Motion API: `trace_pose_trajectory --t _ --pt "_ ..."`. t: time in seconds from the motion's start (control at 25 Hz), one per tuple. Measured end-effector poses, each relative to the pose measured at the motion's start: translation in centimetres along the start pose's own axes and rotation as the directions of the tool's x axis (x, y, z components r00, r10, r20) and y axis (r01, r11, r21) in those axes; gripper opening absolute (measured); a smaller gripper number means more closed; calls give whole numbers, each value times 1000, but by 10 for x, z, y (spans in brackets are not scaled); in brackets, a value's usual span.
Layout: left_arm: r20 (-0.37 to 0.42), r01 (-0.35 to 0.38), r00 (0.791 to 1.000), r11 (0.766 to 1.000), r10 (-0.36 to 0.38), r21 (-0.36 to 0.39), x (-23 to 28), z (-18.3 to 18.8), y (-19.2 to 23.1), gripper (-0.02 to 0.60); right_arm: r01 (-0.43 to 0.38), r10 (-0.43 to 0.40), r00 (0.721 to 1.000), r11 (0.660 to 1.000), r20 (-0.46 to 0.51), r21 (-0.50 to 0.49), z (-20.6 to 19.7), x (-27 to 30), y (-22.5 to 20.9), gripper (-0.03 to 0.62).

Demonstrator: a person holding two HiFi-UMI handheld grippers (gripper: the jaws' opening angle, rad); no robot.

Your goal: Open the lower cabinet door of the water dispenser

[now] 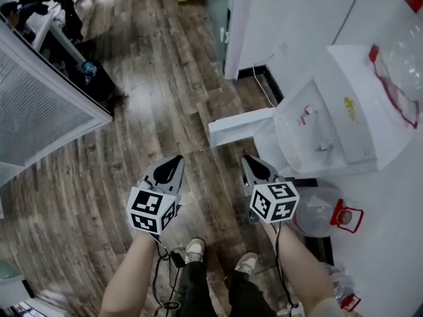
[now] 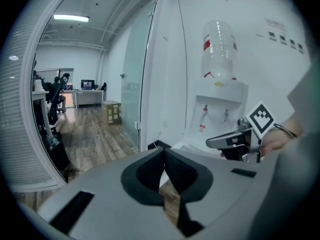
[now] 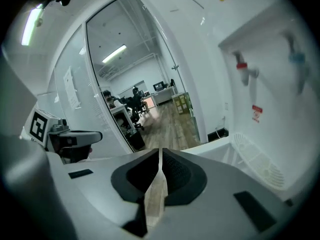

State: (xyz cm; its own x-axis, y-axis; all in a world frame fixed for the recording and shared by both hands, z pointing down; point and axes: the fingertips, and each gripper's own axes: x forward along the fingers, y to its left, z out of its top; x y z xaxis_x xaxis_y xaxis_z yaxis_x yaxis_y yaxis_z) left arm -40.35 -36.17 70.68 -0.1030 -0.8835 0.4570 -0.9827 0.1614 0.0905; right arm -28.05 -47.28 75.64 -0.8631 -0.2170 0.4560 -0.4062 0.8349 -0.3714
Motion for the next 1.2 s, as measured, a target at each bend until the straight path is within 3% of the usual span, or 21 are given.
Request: trace_pose_trajectory --t 0.52,0.72,0.96,1.2 --pt "50 29 998 999 -31 34 -85 147 -97 5 47 -42 998 993 51 -108 96 -215 37 6" --pt "90 38 995 999 -41 37 -124 204 -135 5 47 -38 994 995 102 -88 141 -282 52 6" --pt "114 70 989 983 -89 168 -167 262 -185 6 29 3 977 989 215 -146 224 -371 81 6" --pt "180 108 971 962 -156 252 -207 330 -222 5 84 3 937 968 348 -235 304 -453 113 6"
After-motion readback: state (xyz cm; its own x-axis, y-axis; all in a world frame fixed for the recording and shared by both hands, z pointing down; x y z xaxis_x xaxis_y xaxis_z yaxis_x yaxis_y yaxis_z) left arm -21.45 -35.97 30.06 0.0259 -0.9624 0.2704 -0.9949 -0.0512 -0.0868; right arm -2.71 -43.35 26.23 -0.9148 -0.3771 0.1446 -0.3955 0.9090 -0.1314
